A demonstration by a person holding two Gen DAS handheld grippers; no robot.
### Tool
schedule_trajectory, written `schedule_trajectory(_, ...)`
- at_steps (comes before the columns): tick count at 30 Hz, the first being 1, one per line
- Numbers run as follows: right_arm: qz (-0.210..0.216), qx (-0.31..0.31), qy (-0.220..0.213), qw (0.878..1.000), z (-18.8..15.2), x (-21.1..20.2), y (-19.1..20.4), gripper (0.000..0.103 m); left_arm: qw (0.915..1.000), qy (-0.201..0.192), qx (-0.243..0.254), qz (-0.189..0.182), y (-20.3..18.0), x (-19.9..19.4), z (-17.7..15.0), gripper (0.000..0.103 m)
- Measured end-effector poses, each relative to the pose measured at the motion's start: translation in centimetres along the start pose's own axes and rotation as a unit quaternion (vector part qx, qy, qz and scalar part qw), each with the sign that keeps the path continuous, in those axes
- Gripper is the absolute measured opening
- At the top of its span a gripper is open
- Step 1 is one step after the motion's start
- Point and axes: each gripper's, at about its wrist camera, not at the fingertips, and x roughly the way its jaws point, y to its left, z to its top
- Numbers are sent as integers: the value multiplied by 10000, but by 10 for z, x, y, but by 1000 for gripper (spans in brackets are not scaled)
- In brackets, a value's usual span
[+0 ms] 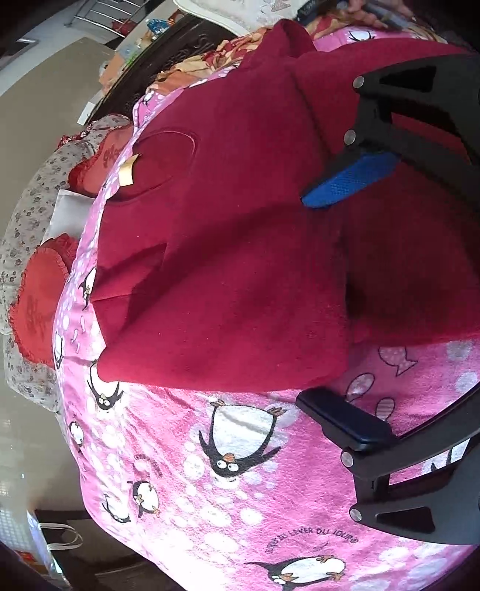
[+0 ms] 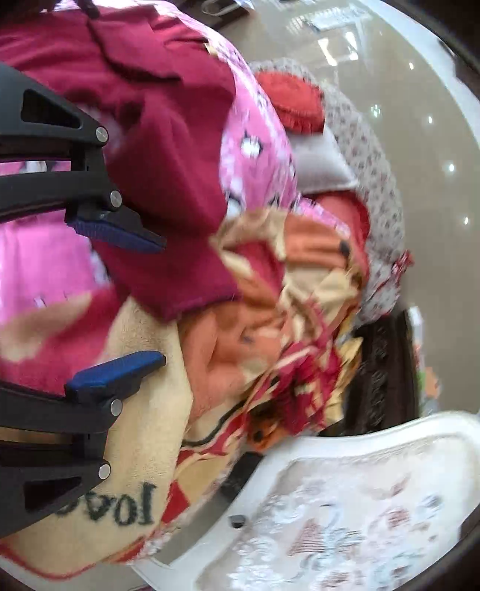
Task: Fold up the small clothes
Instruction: 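Grasp the other sleeve cuff with the right tool and lift it, then fold the held sleeve across the body with the right tool and release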
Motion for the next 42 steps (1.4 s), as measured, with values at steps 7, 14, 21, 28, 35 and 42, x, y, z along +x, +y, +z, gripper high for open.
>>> schedule_trajectory(7, 360, 73, 51, 9993, 6, 25, -12, 42, 10000, 0, 10, 20, 0, -2, -2, 99)
schedule_trajectory(14, 139, 64, 222, 9996, 10, 29, -9, 13, 10000, -4, -6, 3, 1, -3, -2, 99)
schedule_trajectory(21, 125, -62, -539, 9984, 50, -39, 11, 7, 10000, -23, -55, -61, 2, -4, -1, 99)
schedule_trajectory(28, 972, -229, -1618, 9817, 92, -144, 73, 7, 9992, -62, -299, -272, 13, -24, -1, 99)
schedule_trajectory(35, 2682, -814, -1666, 9453, 94, -185, 207, 7, 9959, -723, -538, -23, 52, -79, 3, 99)
schedule_trajectory(42, 3604, -1381, -808, 9190, 32, -144, 363, 7, 9955, -514, -758, 236, 94, -63, -23, 99)
